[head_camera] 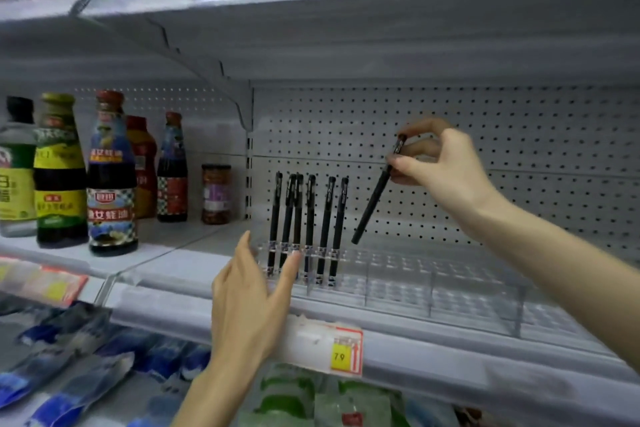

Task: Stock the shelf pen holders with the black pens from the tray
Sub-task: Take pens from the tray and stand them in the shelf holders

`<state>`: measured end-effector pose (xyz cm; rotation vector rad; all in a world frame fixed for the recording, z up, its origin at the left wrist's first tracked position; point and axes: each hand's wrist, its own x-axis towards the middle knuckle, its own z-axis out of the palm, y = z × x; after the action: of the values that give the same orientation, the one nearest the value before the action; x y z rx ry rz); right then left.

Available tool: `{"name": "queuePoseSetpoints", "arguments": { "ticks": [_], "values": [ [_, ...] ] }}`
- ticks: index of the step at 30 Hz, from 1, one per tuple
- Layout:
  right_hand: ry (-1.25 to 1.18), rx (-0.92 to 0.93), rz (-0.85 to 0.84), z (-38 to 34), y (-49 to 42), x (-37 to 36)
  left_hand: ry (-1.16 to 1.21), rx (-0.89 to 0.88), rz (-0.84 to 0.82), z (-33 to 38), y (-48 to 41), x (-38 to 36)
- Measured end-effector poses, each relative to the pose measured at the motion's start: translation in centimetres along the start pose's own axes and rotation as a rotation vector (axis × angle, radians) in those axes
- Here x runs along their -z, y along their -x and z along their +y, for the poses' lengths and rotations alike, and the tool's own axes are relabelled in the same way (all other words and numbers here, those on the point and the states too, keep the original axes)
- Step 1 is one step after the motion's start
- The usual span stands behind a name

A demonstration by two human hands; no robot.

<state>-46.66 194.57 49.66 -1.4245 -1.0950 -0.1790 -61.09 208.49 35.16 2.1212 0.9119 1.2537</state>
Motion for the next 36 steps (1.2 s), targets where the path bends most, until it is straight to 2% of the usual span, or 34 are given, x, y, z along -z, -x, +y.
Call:
{"name": "queuePoseSetpoints", "arguments": {
  "ticks": [12, 20, 30, 33, 36],
  "values": [
    [0.240, -0.023, -0.234, 1.8, -0.9, -2.7, -0.126, -0.019, 0.076, -0.4, -0.1, -1.1],
    [0.303, -0.091, -0.301, 2.5, -0.5, -3.0, -0.205, -0.044, 0.099, -0.5, -0.2, -1.4],
    [0.444, -0.131, -0.354, 3.0, -0.8, -2.6, -0.147, -0.037, 0.129, -0.3, -0.2, -1.5],
    [0.513, -0.173, -0.367, 2.7, -0.1, -1.5, -0.079, -0.136, 0.212, -0.4, 0.3, -1.1],
    [0.521, -0.096, -0.335, 1.9, 2.3, -0.1, -0.055, -0.321, 0.305, -0.6, 2.4, -0.5]
  ]
}}
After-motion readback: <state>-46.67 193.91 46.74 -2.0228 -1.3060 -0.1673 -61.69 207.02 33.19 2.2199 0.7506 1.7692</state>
